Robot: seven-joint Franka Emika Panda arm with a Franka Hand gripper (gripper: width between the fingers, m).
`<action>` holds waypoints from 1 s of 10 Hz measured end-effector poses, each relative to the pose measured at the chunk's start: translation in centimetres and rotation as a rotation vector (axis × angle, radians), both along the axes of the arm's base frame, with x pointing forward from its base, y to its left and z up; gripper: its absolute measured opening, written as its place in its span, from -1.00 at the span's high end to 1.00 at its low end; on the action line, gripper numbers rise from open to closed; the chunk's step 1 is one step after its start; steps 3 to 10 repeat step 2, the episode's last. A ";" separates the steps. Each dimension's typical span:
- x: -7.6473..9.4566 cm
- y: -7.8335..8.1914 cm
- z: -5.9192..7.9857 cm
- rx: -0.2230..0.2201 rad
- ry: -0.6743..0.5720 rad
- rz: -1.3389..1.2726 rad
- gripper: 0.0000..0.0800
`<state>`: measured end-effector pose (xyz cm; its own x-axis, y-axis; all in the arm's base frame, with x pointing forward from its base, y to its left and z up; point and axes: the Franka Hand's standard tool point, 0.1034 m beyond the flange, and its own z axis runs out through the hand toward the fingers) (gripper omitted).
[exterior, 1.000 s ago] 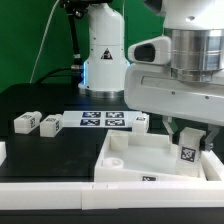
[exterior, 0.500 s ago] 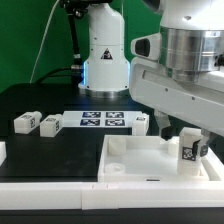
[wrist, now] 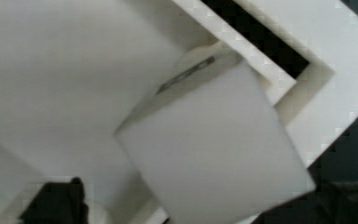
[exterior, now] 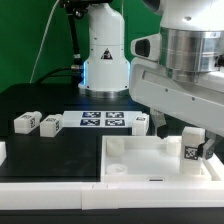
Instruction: Assemble one leg
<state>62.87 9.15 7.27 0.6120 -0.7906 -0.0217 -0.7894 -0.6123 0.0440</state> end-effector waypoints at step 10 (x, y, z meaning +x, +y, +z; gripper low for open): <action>0.0 0.0 0.0 0.000 0.000 0.000 -0.62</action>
Offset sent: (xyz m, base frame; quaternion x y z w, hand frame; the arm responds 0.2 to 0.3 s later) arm 0.0000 0.0000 0.0000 0.0000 0.0000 0.0000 1.0000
